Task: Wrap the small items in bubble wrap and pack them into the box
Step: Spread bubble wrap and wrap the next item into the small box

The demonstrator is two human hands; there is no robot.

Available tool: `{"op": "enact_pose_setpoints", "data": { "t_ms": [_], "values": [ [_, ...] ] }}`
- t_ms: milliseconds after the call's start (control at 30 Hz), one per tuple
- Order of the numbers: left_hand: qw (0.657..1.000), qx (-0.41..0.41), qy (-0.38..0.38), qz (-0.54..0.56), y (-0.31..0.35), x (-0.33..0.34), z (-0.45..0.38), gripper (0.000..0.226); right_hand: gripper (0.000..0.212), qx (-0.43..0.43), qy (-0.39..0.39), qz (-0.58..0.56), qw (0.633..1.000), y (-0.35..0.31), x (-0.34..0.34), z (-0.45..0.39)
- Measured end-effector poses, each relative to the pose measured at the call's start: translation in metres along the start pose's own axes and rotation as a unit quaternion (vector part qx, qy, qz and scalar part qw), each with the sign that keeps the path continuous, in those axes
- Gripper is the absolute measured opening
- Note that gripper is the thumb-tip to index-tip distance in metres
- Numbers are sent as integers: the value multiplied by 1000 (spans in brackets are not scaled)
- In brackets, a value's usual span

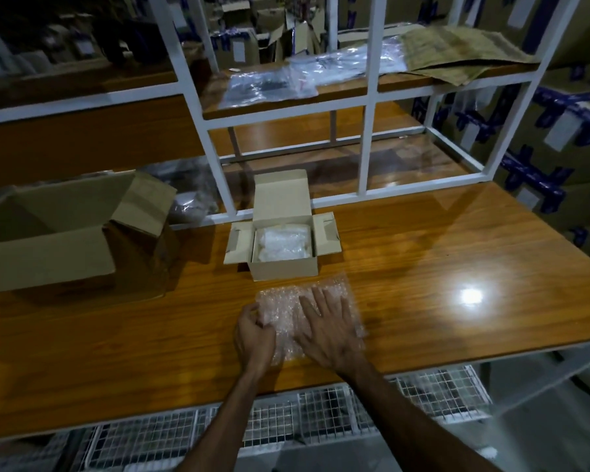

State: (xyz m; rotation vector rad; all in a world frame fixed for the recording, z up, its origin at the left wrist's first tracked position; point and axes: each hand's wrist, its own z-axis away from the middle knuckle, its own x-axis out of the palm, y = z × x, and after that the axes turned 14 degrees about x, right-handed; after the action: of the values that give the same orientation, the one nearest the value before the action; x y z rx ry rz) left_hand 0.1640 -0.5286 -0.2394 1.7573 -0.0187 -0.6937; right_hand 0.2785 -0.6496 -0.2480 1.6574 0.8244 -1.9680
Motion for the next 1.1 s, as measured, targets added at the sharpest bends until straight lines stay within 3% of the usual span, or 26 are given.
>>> {"op": "enact_pose_setpoints", "data": {
  "t_ms": [233, 467, 667, 733, 833, 933, 1100],
  "values": [
    [997, -18, -37, 72, -14, -20, -11, 54, 80, 30, 32, -50, 998, -34, 4, 8],
    [992, 19, -100, 71, -29, -27, -23, 70, 89, 44, -21, -47, 998, -40, 1, 14],
    [993, 16, -80, 82, -28, -28, -19, 73, 84, 48, -77, 11, 996, -42, 4, 25],
    [996, 10, -58, 64, -23, -31, -12, 70, 81, 52, -93, 14, 994, -44, 5, 29],
    [995, -22, -82, -42, -17, -36, -2, 72, 74, 59, -102, 24, 993, -46, 0, 30],
    [982, -31, -138, -123, -18, -40, 8, 57, 67, 58, -82, 26, 995, -44, -6, 27],
    [982, -19, -158, -106, -18, -43, -1, 12, 66, 70, -71, 22, 995, -30, -16, 18]
  ]
}}
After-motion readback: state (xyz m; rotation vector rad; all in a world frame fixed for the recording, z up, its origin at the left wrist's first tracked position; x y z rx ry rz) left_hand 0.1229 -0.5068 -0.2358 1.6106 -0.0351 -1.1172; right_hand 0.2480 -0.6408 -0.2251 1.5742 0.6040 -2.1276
